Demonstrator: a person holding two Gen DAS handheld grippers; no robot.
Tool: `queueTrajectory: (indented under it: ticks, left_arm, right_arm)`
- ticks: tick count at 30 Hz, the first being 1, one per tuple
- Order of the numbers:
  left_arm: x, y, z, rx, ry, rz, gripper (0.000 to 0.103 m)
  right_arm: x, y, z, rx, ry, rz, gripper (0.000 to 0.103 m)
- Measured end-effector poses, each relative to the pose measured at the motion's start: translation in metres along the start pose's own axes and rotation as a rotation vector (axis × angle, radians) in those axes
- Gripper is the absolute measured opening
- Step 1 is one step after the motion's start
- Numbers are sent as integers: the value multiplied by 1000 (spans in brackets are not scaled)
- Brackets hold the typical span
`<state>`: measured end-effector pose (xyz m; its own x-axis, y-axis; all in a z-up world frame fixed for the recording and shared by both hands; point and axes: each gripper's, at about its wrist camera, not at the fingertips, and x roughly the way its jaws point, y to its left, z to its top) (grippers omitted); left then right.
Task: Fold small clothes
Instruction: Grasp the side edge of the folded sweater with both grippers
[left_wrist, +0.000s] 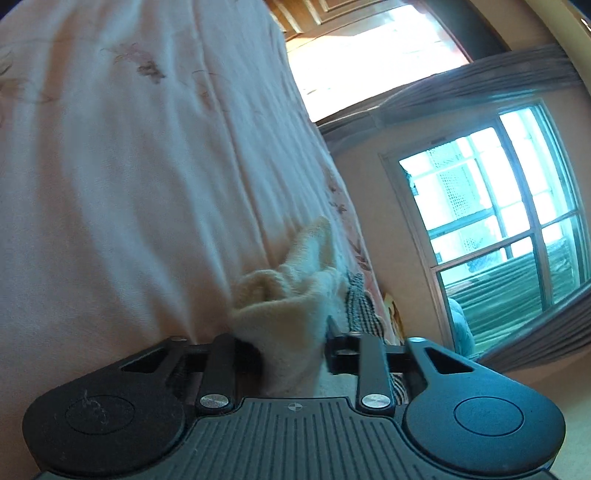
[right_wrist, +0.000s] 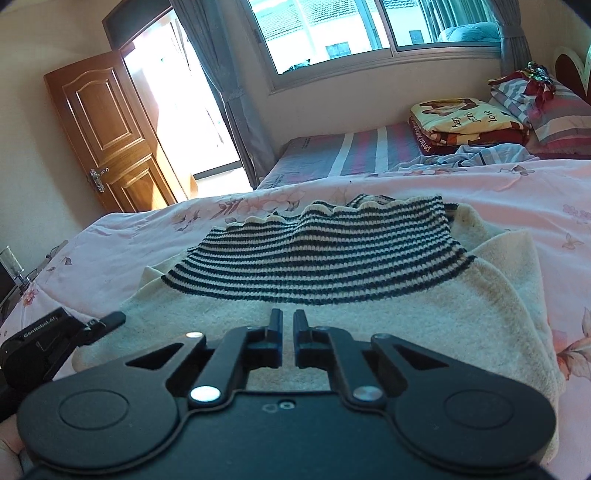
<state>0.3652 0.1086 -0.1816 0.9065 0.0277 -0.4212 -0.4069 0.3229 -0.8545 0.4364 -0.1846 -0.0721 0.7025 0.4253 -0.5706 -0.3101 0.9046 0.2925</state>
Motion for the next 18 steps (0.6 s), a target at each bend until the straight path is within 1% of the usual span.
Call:
queueTrajectory:
  ticks: [1,3,5,7,9,10,11,13,14,16,18]
  left_arm:
    - [2,3,2,-12,11,-32,20]
    - [4,1,3,19,35,-49,17]
    - [5,1,4,18,51,-63,17]
    - [7,1,5,23,62,-73,17]
    - [8,3,6,30,70,-86,17]
    - [9,5,8,20,69,-101,16]
    - [6,11,11,-19,54,-134,16]
    - [1,20,12,-92,16,-235,16]
    - [0,22,7,-124,9,-254,16]
    - [5,30,-1,-188,4,-241,15]
    - [12,19,-3,-116,26,-201,15]
  right_arm:
    - [4,2,1,-9,4,4,4]
    - [10,7,2,-26,10,11,3]
    - [17,12,3,-42,14,18,2]
    - [25,16,2,-68,23,0,2]
    - [39,15,-4,-89,68,-34,1]
    - [44,13,-9,-106,65,-40,0]
    - [44,12,-11,-114,54,-38,0]
    - [44,11,-9,-107,61,-31,0]
    - [43,10,-9,-105,62,-28,0]
    - [43,7,-10,-96,58,-20,0]
    - [43,5,-11,-87,56,-16,0]
